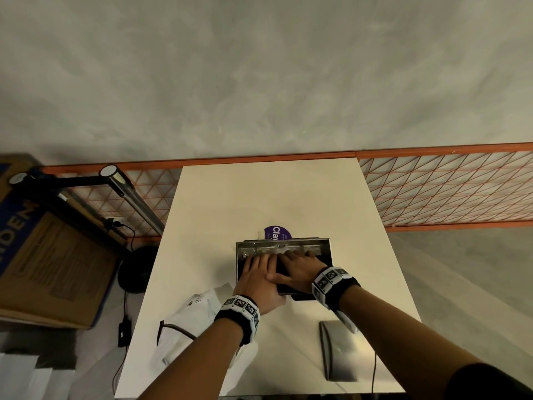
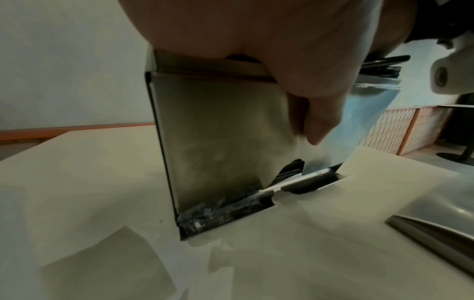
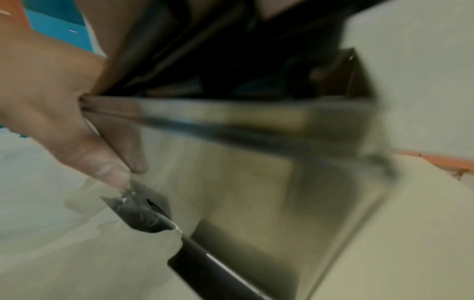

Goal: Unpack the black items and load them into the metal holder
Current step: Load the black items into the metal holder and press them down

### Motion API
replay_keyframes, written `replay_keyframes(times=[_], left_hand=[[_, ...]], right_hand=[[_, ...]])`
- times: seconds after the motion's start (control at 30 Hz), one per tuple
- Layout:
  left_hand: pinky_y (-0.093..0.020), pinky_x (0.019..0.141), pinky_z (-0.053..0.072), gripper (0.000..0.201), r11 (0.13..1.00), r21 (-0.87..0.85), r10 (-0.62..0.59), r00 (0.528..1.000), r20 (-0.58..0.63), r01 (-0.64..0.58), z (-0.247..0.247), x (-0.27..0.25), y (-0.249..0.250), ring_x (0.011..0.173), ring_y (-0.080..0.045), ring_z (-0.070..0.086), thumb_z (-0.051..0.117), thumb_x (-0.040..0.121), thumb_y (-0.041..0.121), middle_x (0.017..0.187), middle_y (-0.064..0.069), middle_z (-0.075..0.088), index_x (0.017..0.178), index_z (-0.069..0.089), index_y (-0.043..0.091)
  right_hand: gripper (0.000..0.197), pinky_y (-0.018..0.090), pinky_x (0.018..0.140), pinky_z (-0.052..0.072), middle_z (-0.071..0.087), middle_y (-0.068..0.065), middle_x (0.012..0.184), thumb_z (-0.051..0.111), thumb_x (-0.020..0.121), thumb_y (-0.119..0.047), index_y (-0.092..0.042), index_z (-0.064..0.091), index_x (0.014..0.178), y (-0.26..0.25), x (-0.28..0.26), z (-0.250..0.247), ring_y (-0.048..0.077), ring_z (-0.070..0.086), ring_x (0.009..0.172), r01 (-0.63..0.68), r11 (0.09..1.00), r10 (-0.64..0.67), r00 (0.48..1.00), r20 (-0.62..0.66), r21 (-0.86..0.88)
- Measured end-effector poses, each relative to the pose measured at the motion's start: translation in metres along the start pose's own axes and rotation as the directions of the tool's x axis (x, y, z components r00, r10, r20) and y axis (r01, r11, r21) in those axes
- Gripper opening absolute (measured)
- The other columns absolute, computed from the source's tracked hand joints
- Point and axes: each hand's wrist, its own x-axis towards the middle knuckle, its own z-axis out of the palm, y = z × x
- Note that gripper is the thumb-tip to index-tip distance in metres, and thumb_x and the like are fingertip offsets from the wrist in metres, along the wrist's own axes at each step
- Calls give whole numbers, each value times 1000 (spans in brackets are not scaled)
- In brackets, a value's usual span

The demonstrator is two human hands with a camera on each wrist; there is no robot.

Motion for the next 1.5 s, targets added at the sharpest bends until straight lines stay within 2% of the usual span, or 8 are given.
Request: replay_keyframes(times=[0.27,0.43,0.7,0.8,0.9,1.0,1.2,1.5], left_hand=[[-42,115,29,88,998,58,44,996,-79,-39,-3,7,-6,127,-20,47,59,65,73,133,4,52,137,47,22],[-46,105,37,80,991,92,104,985,-139,-92,-5,10,-9,115,-24,53,57,65,71,121,1,54,127,53,20],[-58,121,20,95,995,73,69,996,-64,-64,-15,23,-12,133,-18,42,63,64,78,137,5,45,141,43,26],[-50,120,25,85,995,7,100,993,-64,-99,-21,23,-15,130,-17,41,58,68,77,135,7,45,136,47,28],[-41,94,42,57,982,-29,184,979,-89,-187,-22,16,-15,109,-19,49,57,74,70,113,9,49,113,54,29],[-39,87,47,42,971,-73,232,972,50,-228,-21,10,-11,106,-20,52,57,86,58,111,6,53,112,56,25],[-41,91,51,48,993,-52,115,968,224,-106,-26,25,-8,121,-21,48,64,90,47,129,2,48,130,54,22],[-36,100,41,69,986,-3,169,985,-30,-170,-27,31,-23,126,-22,41,68,76,57,135,0,42,132,53,21]], right_hand=[[112,53,106,40,46,4,145,73,57,-65,-32,19,149,24,-6,2,32,48,130,73,989,-67,996,56,-125],[99,48,102,44,52,1,140,74,60,-58,-26,32,144,24,-8,2,28,54,125,103,985,-113,991,-69,-137],[104,48,100,40,48,0,140,53,69,-83,-26,25,152,32,-12,-5,25,50,122,29,993,-46,988,-148,-115],[76,42,105,40,49,4,138,47,85,-66,-18,43,143,33,-24,-9,26,49,124,15,998,4,950,-312,58],[35,38,80,51,56,1,107,49,89,-45,-17,61,106,29,-37,-1,24,56,95,63,996,-15,846,-533,71],[33,39,73,47,56,0,99,48,87,-48,-19,60,100,19,-43,10,25,57,92,66,998,-69,919,-388,-21],[56,48,98,39,47,7,133,54,90,-48,-18,47,137,9,-25,5,29,42,125,-66,996,68,997,26,-66],[75,48,109,34,41,5,145,56,82,-64,-20,45,141,5,-8,-15,27,37,136,25,1000,-22,965,-263,7]])
